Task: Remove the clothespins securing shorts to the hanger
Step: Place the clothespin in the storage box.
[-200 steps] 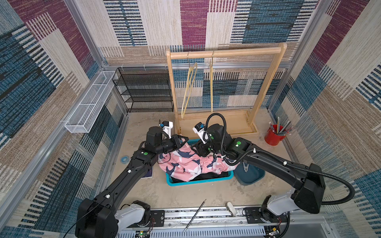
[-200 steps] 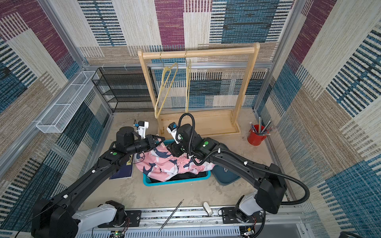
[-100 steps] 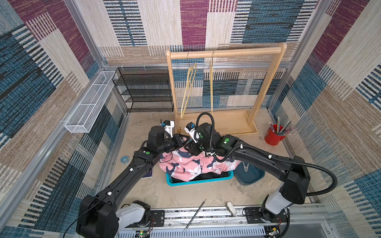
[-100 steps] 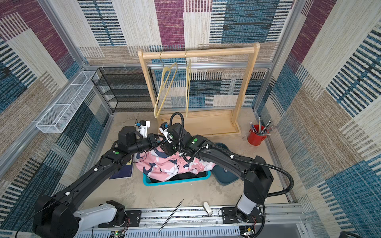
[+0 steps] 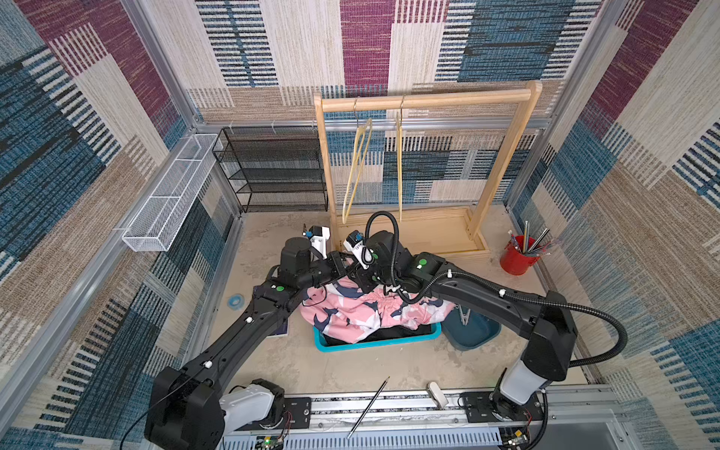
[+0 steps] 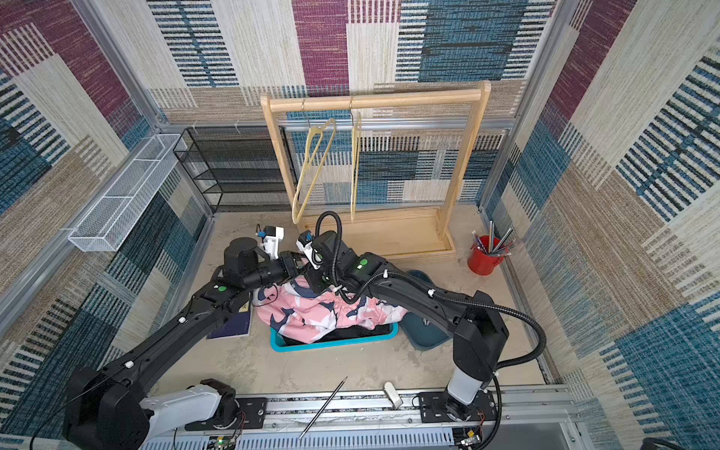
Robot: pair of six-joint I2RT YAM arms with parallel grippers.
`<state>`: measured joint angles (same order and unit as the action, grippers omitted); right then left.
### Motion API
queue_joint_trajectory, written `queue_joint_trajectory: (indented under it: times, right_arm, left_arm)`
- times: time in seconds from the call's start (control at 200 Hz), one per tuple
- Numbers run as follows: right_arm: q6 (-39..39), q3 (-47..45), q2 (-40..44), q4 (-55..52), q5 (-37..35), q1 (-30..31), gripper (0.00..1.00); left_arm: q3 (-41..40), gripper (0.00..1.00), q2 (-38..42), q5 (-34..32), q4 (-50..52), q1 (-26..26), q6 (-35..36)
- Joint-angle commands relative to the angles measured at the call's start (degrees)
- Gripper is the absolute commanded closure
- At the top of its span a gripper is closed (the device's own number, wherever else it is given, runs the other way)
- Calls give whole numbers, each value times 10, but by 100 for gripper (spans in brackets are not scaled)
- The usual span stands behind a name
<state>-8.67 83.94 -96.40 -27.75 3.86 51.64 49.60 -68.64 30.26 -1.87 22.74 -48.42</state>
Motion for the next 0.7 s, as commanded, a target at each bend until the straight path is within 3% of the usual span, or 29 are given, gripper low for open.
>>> queue_joint_trajectory:
  times: [0.0,0.2,0.546,0.696]
  right_arm:
    - [4,9,2,20,-20,-1,78]
    - [5,9,4,19,-21,-1,85]
    - [-1,-33,36,23,-28,-1,94]
    - [-12,-68,68,17,-45,-2,97]
  left_arm:
    - [-4,100,-1,12,-6,1,0]
    - [-3,100,-2,13,-6,1,2]
    - [11,39,15,5,10,-1,23]
    - [17,26,18,17,6,-12,19]
